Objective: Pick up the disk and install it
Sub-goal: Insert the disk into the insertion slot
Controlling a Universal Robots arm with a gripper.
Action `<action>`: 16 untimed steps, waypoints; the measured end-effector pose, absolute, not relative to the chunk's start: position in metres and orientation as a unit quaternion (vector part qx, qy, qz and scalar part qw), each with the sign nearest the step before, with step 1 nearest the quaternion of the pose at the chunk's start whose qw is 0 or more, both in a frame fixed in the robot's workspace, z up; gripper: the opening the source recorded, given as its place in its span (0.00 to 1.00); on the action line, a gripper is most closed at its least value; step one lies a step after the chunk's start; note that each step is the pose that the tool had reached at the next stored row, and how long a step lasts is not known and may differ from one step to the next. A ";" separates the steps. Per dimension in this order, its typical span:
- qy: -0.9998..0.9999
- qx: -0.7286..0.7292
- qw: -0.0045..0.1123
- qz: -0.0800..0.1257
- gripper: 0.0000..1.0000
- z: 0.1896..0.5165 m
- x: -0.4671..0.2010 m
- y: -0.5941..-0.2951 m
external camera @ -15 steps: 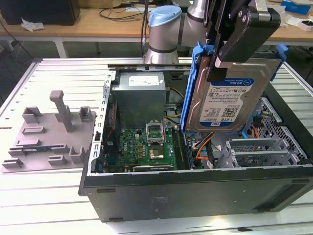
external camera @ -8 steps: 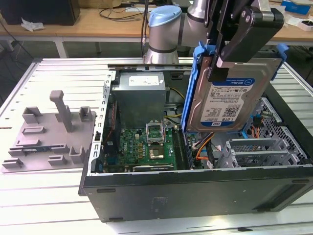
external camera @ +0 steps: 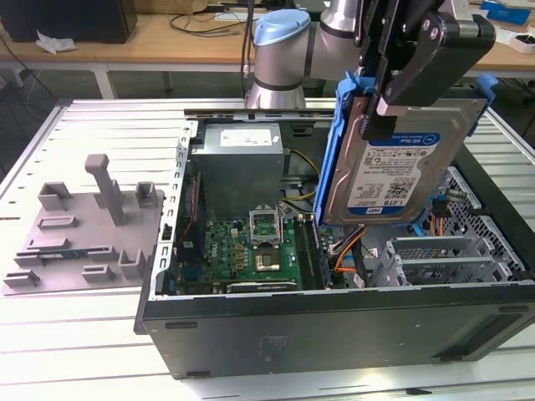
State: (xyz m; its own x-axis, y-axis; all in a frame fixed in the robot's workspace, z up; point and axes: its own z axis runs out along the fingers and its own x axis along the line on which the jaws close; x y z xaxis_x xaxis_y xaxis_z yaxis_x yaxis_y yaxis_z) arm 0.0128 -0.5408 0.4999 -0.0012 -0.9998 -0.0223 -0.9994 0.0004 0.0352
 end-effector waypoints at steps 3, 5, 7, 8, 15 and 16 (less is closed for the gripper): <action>-0.707 0.707 0.004 -0.021 0.37 0.500 0.016 -0.541; -0.707 0.707 0.004 -0.021 0.37 0.500 0.018 -0.541; -0.706 0.707 0.004 -0.021 0.37 0.500 0.020 -0.541; -0.706 0.708 0.004 -0.021 0.37 0.500 0.022 -0.542; -0.706 0.708 0.004 -0.021 0.37 0.500 0.033 -0.543; -0.706 0.708 0.004 -0.021 0.37 0.500 0.034 -0.543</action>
State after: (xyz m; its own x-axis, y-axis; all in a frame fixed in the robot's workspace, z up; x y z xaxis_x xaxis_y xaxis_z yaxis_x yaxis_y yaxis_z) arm 0.0344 -0.5432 0.4997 0.0028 -0.9997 -0.0248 -0.9994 -0.0037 0.0352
